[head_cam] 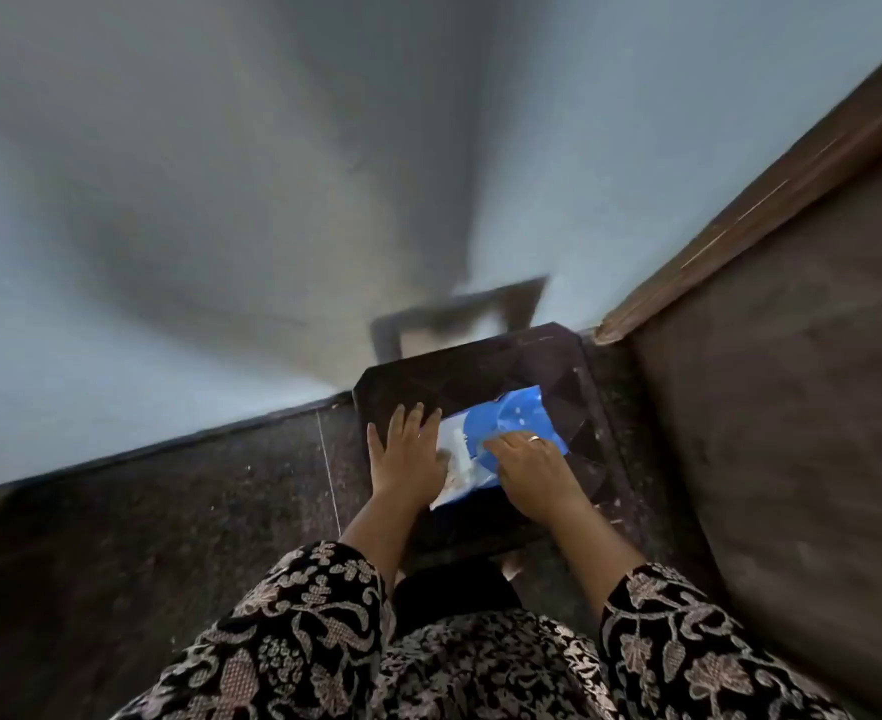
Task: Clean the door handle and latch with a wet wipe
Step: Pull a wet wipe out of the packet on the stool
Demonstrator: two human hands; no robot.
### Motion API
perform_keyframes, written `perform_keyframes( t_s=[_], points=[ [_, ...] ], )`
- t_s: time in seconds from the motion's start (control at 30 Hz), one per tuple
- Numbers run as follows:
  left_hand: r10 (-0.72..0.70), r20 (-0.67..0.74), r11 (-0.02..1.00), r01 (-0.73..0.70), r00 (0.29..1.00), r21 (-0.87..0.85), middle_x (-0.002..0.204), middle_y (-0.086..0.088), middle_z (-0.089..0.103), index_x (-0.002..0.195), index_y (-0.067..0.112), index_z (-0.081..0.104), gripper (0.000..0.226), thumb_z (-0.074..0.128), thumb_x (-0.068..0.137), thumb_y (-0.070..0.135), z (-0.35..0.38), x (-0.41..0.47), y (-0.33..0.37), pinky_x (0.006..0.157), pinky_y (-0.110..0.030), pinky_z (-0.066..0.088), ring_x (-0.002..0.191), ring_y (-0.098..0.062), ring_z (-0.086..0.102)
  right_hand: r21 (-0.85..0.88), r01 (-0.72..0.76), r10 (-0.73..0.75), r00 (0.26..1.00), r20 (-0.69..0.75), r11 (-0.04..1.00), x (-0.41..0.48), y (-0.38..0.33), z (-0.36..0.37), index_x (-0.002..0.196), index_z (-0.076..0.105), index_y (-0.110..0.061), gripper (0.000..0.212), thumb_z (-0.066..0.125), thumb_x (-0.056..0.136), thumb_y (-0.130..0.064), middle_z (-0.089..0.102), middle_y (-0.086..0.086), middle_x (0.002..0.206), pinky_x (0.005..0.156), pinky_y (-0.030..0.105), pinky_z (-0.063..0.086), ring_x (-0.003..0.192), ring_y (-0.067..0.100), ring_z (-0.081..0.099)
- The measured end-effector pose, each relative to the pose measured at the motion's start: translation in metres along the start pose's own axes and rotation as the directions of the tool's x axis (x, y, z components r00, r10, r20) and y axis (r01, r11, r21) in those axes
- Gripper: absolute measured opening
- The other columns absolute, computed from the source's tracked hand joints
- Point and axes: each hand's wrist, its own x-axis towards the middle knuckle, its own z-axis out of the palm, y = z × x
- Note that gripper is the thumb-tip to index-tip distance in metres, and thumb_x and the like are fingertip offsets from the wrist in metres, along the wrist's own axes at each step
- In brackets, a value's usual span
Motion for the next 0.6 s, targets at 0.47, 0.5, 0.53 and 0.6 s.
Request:
perform_keyframes(
  t_s=[0.47, 0.5, 0.53, 0.6],
  points=[
    [0.114, -0.075, 0.993, -0.116, 0.991, -0.027, 0.161, 0.001, 0.004, 0.152, 0.027, 0.012, 0.063, 0.040, 0.095, 0.034, 0.046, -0.012, -0.018, 0.117, -0.053, -0.001, 0.149, -0.022, -0.003, -0.044, -0.370, 0.372, 0.927, 0.052, 0.928, 0.025, -0.031, 0.017, 0.108, 0.058, -0.010, 0.020, 0.045, 0.094, -0.013, 0.065, 0.007, 0.105, 0.071, 0.037, 0.050, 0.099, 0.029, 0.061],
    [0.111, -0.083, 0.993, -0.115, 0.990, -0.035, 0.161, 0.001, 0.004, 0.151, 0.028, 0.013, 0.064, 0.041, 0.095, 0.034, 0.048, -0.014, -0.019, 0.117, -0.053, -0.001, 0.149, -0.022, -0.002, -0.001, -0.383, 0.382, 0.922, 0.064, 0.924, 0.024, -0.033, 0.018, 0.108, 0.058, -0.009, 0.021, 0.043, 0.094, -0.011, 0.063, 0.009, 0.107, 0.071, 0.038, 0.049, 0.099, 0.031, 0.060],
    [0.106, -0.087, 0.993, -0.110, 0.991, -0.045, 0.161, 0.001, 0.004, 0.151, 0.028, 0.014, 0.064, 0.043, 0.094, 0.034, 0.049, -0.017, -0.020, 0.117, -0.054, -0.001, 0.149, -0.022, -0.002, 0.040, -0.395, 0.392, 0.918, 0.063, 0.918, 0.024, -0.035, 0.022, 0.108, 0.058, -0.008, 0.022, 0.042, 0.094, -0.010, 0.062, 0.009, 0.108, 0.070, 0.038, 0.048, 0.099, 0.032, 0.059],
    [0.100, -0.095, 0.992, -0.106, 0.991, -0.069, 0.161, 0.001, 0.004, 0.151, 0.029, 0.014, 0.066, 0.045, 0.093, 0.035, 0.051, -0.022, -0.023, 0.117, -0.053, -0.001, 0.149, -0.022, -0.002, 0.091, -0.421, 0.418, 0.907, 0.049, 0.902, 0.023, -0.037, 0.026, 0.106, 0.059, -0.009, 0.022, 0.041, 0.093, -0.010, 0.060, 0.010, 0.109, 0.066, 0.035, 0.043, 0.098, 0.033, 0.059]
  ],
)
